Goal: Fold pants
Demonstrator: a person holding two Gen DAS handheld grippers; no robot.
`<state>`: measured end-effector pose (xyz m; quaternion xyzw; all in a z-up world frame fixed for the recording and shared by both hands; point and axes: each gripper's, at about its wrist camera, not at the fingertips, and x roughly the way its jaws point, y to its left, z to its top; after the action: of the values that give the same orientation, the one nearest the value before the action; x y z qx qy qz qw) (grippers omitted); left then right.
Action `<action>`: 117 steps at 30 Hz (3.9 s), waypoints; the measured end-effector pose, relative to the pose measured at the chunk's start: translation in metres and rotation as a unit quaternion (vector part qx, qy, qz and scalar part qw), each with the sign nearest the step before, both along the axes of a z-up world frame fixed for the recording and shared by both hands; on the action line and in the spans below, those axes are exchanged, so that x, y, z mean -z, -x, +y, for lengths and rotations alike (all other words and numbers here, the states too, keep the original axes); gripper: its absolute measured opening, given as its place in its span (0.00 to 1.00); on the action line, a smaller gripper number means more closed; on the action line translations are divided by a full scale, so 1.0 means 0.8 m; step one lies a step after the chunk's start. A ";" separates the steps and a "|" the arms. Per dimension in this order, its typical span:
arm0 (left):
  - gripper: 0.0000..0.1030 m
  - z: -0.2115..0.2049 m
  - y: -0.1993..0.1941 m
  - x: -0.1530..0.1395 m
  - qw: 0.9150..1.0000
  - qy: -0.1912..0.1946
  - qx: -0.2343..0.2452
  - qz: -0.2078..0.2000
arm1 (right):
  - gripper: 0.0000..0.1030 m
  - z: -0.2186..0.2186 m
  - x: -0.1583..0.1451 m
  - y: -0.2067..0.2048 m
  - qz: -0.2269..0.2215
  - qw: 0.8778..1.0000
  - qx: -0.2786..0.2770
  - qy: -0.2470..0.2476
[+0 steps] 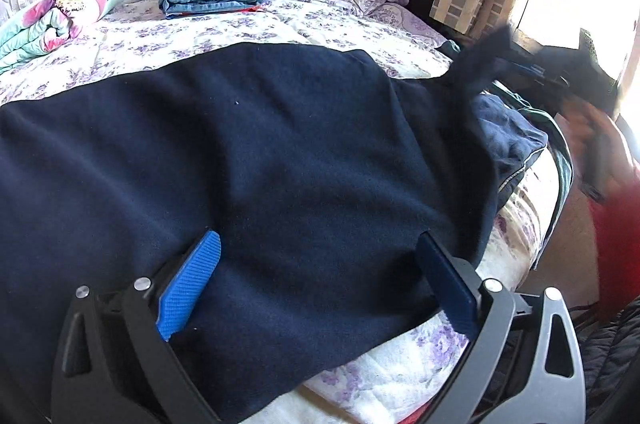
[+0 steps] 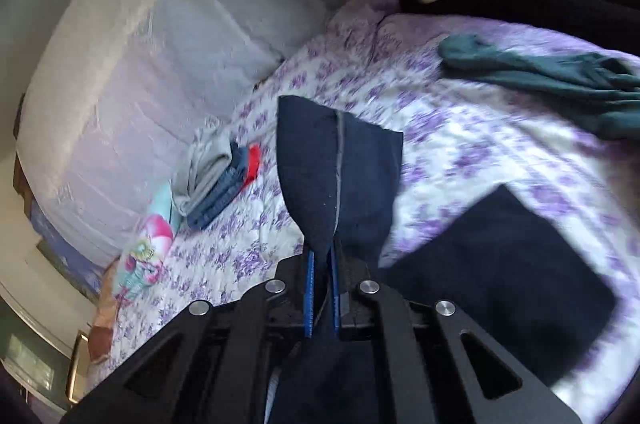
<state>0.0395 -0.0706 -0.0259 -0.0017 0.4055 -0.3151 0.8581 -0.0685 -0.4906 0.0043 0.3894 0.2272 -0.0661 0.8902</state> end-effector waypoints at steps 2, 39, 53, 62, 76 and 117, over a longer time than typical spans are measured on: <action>0.94 0.001 -0.001 0.000 1.000 0.004 -0.002 0.003 | 0.07 -0.027 0.012 0.027 0.002 0.999 0.010 -0.034; 0.95 0.029 -0.016 -0.005 0.997 -0.023 -0.073 0.020 | 0.85 0.047 0.058 0.012 0.155 0.932 -0.017 0.326; 0.95 0.161 -0.001 -0.045 0.974 0.032 -0.223 0.000 | 0.97 -0.080 0.101 0.108 -0.011 0.996 0.045 -0.075; 0.95 0.223 0.003 -0.053 0.961 0.116 -0.250 0.012 | 0.97 -0.077 0.088 0.090 -0.001 0.988 0.032 -0.148; 0.95 0.280 0.023 -0.060 0.943 0.116 -0.311 -0.014 | 0.26 -0.066 0.120 0.063 0.009 0.985 0.089 -0.149; 0.96 0.072 -0.021 -0.001 0.998 0.023 -0.032 0.040 | 0.87 0.250 0.038 -0.251 0.165 0.757 -0.624 -0.103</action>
<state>0.0563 -0.0133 -0.0251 -0.0474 0.4315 -0.2965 0.8507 0.1321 -0.2905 -0.0259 0.2334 0.5686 0.4649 0.6373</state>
